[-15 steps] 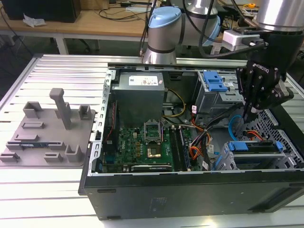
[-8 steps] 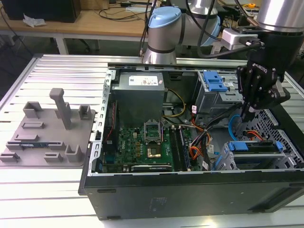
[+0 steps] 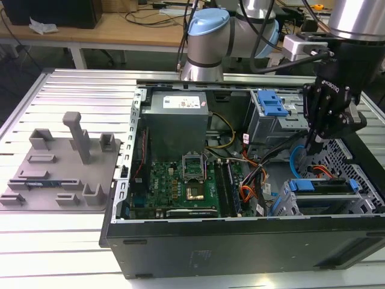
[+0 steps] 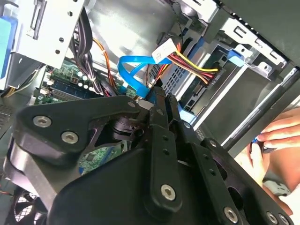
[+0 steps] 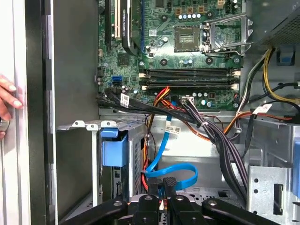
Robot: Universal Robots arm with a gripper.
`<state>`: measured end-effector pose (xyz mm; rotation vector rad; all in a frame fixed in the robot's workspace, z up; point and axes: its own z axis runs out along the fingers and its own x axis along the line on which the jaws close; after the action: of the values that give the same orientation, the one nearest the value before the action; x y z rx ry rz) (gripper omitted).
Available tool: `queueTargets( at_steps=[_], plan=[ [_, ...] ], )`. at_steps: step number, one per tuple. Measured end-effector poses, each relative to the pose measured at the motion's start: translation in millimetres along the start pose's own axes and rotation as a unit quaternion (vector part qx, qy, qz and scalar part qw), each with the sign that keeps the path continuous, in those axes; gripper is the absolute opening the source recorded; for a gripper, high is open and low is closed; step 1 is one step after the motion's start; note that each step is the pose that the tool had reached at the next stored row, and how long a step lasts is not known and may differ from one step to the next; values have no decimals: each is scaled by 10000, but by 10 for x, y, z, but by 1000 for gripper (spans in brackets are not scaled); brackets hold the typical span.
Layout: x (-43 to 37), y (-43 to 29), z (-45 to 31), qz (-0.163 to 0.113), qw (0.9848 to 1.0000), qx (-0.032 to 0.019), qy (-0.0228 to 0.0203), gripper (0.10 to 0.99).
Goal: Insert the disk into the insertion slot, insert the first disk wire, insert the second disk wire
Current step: 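Insert the second disk wire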
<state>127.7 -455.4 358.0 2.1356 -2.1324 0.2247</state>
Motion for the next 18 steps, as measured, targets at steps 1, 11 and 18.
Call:
queueTargets(
  at_steps=[1,11,18],
  plan=[
    [0,-8,7,23,10000,-5,1,161],
    [46,-31,64,252,9996,-49,-147,161],
    [147,-43,84,279,9984,-61,-486,161]
  ],
)
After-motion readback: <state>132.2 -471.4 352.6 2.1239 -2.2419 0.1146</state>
